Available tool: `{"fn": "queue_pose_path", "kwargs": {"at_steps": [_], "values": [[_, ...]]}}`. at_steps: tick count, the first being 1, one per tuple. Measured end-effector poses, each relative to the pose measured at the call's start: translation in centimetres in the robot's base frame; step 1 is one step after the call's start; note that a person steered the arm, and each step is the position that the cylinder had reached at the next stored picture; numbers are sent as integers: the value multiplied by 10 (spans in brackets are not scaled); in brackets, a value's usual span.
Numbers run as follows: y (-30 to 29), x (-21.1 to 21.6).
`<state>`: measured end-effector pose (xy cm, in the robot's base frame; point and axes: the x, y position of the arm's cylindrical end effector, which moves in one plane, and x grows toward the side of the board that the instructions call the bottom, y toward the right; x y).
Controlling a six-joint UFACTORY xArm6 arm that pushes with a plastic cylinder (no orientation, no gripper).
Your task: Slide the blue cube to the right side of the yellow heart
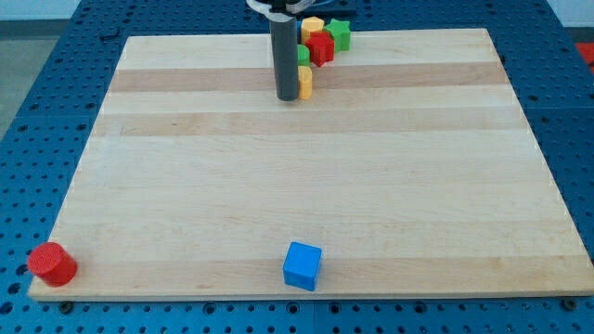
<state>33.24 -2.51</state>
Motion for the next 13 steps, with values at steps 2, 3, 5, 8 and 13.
{"fn": "queue_pose_path", "kwargs": {"at_steps": [2, 3, 5, 8, 13], "values": [[25, -41], [29, -36], [50, -10], [67, -14], [72, 267]]}}
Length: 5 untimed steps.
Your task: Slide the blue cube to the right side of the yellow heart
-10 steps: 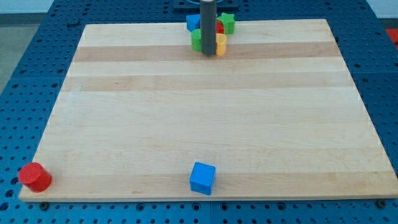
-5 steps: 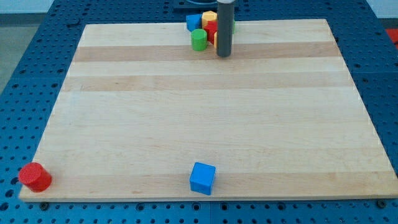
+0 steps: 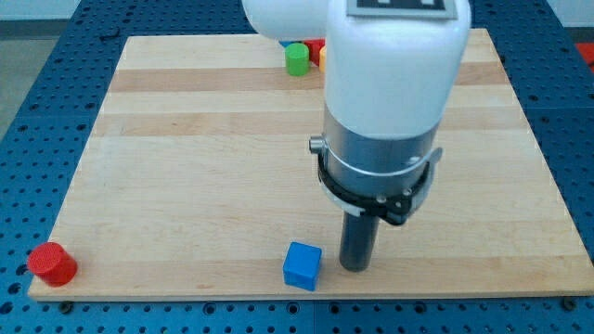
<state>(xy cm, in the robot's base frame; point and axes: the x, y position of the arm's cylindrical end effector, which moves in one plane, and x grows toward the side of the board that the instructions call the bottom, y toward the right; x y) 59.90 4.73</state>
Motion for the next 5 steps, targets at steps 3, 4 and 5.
{"fn": "queue_pose_path", "kwargs": {"at_steps": [3, 4, 5], "values": [[-42, 20], [-64, 19], [-93, 19]]}}
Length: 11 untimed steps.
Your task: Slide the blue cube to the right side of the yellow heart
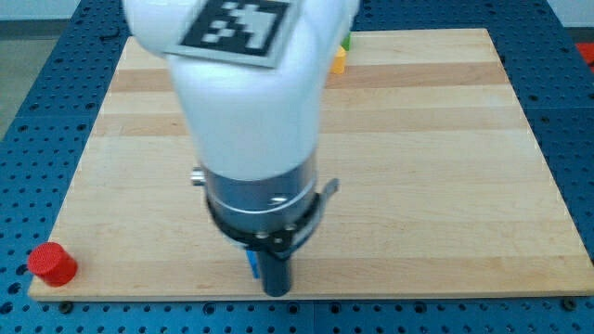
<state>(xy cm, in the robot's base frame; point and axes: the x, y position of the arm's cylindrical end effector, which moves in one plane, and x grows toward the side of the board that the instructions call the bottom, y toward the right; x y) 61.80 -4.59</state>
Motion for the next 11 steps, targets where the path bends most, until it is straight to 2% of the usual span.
{"fn": "queue_pose_path", "kwargs": {"at_steps": [2, 4, 5, 7, 8, 11], "values": [[-24, -19], [-20, -111], [-9, -154], [33, -166], [55, -188], [106, -291]]}}
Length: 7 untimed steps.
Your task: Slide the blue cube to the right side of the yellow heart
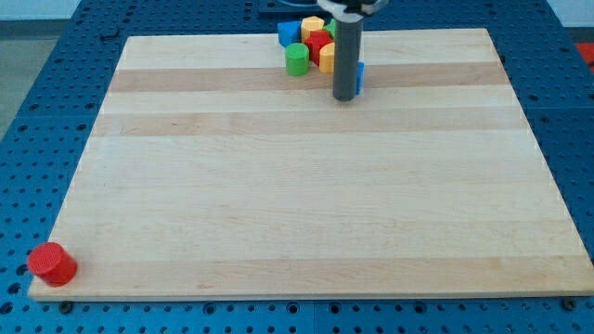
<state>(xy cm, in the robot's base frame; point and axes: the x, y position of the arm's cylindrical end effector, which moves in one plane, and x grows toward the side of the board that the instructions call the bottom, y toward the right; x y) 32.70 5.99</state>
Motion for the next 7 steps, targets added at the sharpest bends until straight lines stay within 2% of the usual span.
{"fn": "queue_pose_path", "kwargs": {"at_steps": [2, 5, 7], "values": [[50, -31], [50, -68], [68, -57]]}}
